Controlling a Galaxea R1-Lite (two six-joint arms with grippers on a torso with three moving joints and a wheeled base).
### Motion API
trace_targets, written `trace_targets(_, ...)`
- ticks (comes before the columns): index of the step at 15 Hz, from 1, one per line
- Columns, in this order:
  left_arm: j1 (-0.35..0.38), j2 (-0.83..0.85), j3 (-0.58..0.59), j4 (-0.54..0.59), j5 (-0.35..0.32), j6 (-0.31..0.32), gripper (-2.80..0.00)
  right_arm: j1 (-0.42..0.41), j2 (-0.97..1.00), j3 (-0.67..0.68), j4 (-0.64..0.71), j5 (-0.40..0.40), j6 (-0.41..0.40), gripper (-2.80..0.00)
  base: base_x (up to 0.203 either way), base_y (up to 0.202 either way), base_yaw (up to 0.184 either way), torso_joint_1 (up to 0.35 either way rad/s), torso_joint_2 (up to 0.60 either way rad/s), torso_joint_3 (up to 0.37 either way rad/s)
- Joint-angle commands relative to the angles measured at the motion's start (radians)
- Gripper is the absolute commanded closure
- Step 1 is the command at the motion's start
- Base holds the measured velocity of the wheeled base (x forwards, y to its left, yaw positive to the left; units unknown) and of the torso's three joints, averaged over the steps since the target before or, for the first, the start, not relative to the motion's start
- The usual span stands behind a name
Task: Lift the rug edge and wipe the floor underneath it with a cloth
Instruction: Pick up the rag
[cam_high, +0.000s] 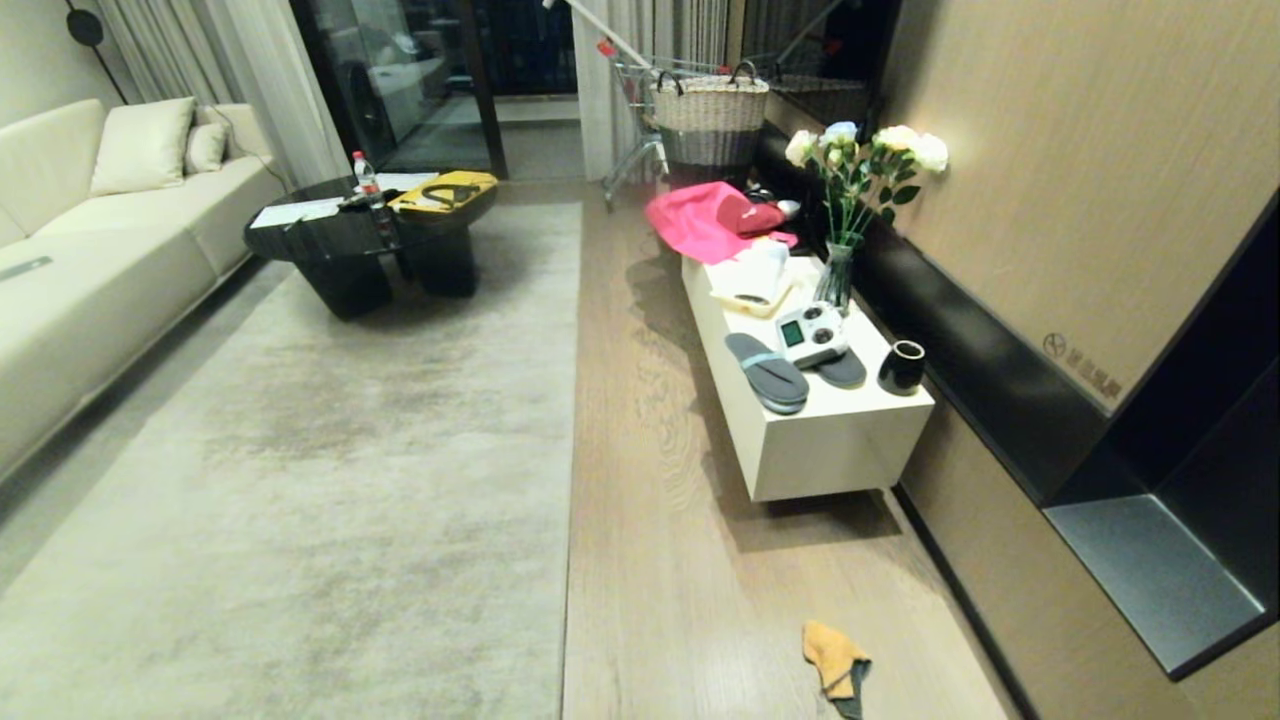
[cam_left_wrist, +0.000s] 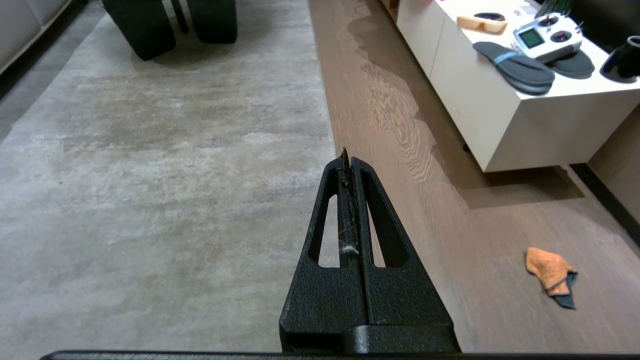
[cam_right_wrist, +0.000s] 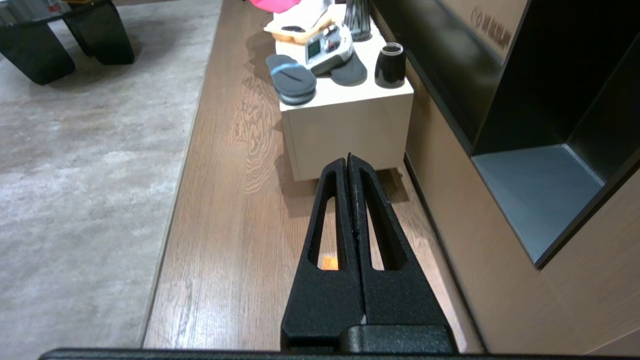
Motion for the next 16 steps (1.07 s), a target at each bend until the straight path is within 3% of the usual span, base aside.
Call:
trace_targets(1,0.0,0.0,0.0,-0.001,0.0,0.0,0.0,0.0,0.002,0.0,-0.001,0.0,0.001,0.0,0.0,0.0,0.0,-0.14,0.51,0.36)
trace_targets(16,-0.001,0.0,0.0,-0.001,0.0,0.0,0.0,0.0,0.002,0.0,0.005,0.0,0.001,0.0,0.0,0.0,0.0,-0.052,0.44,0.389)
